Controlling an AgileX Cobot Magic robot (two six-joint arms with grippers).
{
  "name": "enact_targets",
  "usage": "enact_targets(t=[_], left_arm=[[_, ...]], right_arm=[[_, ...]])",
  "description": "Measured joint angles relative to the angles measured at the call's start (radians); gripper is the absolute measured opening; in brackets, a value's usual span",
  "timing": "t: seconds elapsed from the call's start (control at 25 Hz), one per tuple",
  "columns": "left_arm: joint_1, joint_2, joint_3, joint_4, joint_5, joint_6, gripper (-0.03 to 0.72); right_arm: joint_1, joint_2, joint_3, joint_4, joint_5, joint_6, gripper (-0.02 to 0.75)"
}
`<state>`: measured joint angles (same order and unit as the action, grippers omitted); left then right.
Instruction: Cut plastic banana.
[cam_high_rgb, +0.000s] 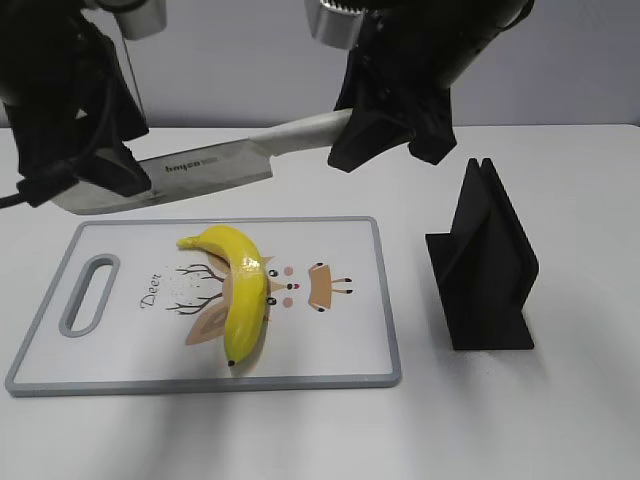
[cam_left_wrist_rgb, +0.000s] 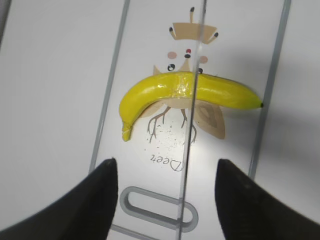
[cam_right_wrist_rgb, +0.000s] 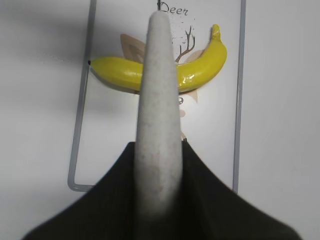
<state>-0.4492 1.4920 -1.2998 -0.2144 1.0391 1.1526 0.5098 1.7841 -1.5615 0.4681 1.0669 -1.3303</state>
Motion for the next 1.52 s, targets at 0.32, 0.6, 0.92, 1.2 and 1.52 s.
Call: enact_targets(t=[0.32,0.6,0.92,1.2,1.52], left_arm=[[0.000,0.070,-0.002,0.022,0.007,0.004,0.564],[0.045,0.087,-0.004,0.039,-0.013,0.004,0.178],[0.050,0.158,-0.007,0.032,-0.080,0.022,-0.003],[0.052,0.287,-0.007,-0.002,-0.127,0.028,-0.004],[0.051,0.516,-0.035,-0.080,-0.146,0.040,-0.003]], right_arm=[[0.000,0.018,-0.007,0.007,-0.040,-0.013,0.165],[-0.028,0.032,-0.007,0.019,-0.043,-0.014,0.165],[-0.082,0.086,-0.007,0.073,-0.042,-0.038,0.165],[-0.087,0.205,-0.010,0.035,-0.047,-0.034,0.165],[-0.091,0.453,-0.015,-0.088,-0.040,0.074,0.177]])
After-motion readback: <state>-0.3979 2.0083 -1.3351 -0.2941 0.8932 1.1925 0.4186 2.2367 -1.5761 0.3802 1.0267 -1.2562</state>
